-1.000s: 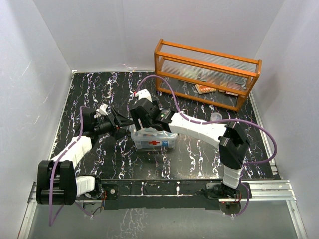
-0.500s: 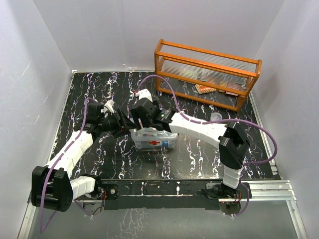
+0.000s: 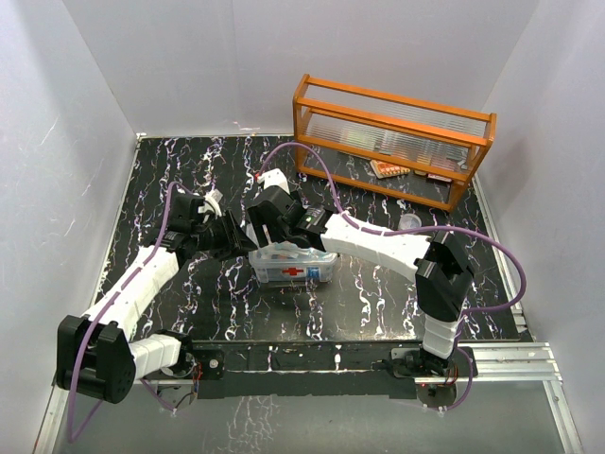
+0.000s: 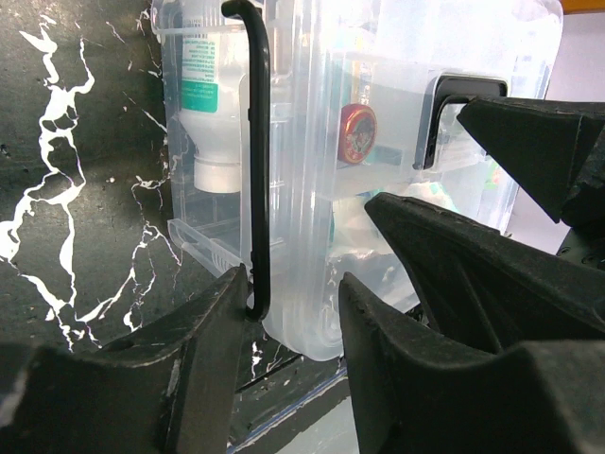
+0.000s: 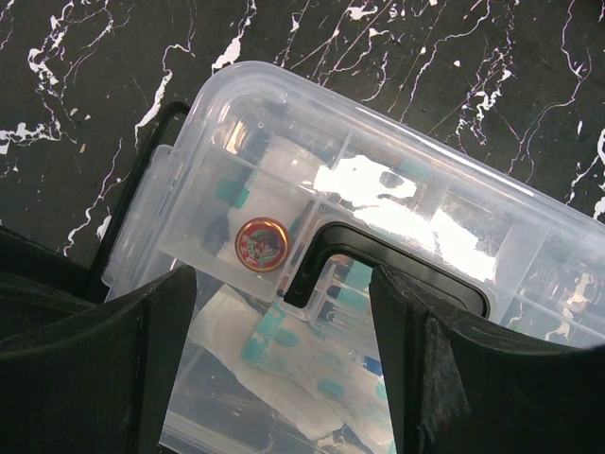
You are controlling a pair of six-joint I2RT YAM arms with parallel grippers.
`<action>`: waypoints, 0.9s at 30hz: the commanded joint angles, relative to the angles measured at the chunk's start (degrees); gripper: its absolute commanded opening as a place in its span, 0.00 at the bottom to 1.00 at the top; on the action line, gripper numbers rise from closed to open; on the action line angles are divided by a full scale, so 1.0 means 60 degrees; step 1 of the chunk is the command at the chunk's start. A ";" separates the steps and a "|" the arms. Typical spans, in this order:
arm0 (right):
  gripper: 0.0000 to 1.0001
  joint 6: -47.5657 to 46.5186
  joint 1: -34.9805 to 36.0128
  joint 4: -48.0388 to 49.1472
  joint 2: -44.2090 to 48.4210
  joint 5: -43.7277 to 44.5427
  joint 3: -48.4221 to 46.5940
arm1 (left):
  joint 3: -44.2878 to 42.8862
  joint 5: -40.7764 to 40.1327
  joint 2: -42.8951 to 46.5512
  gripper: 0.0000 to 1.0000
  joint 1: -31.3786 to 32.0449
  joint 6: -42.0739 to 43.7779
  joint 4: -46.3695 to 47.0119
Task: Organize the medicine kit
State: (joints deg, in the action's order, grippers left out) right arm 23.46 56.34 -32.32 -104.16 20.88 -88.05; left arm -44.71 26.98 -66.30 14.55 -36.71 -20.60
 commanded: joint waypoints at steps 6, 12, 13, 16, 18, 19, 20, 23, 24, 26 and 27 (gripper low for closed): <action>0.71 0.0030 -0.0172 -0.0722 -0.0175 -0.0170 0.0321 | -0.0444 -0.0309 -0.0034 0.27 0.0366 0.0427 -0.0932; 0.71 0.0262 -0.0253 -0.0759 0.0207 -0.0362 -0.0072 | -0.1254 -0.1049 -0.0043 0.47 0.0377 0.0861 -0.1714; 0.71 0.0319 -0.0291 -0.0754 0.0362 -0.0392 -0.0207 | -0.1667 -0.1412 -0.0032 0.52 0.0374 0.0955 -0.1932; 0.71 0.0494 -0.0452 -0.0741 0.1088 -0.0344 -0.0539 | -0.2693 -0.2342 0.0104 0.67 0.0375 0.1260 -0.2496; 0.71 0.0638 -0.0600 -0.0723 0.1731 -0.0135 -0.0485 | -0.3285 -0.2818 0.0305 0.75 0.0374 0.1477 -0.2746; 0.72 0.0688 -0.0664 -0.0684 0.2073 0.0023 -0.0319 | -0.3515 -0.3040 0.0455 0.80 0.0374 0.1587 -0.2849; 0.72 0.0713 -0.0735 -0.0621 0.2661 0.0260 -0.0066 | -0.3726 -0.3205 0.0639 0.89 0.0377 0.1739 -0.2911; 0.73 0.0782 -0.0884 -0.0555 0.4144 0.1197 0.1050 | -0.4141 -0.3813 0.1245 0.99 0.0374 0.1984 -0.3176; 0.73 0.0801 -0.0929 -0.0555 0.4698 0.1526 0.1484 | -0.4226 -0.3928 0.1459 0.99 0.0375 0.2128 -0.3252; 0.75 0.0805 -0.0975 -0.0604 0.5828 0.2300 0.2306 | -0.4361 -0.4223 0.1850 0.99 0.0374 0.2324 -0.3392; 0.75 0.0786 -0.0980 -0.0616 0.6384 0.2600 0.2666 | -0.4394 -0.4415 0.2027 0.99 0.0376 0.2401 -0.3473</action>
State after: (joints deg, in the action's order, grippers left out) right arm 27.22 50.74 -36.71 -76.53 26.15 -78.59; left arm -68.40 6.55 -58.87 16.64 -26.00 -37.01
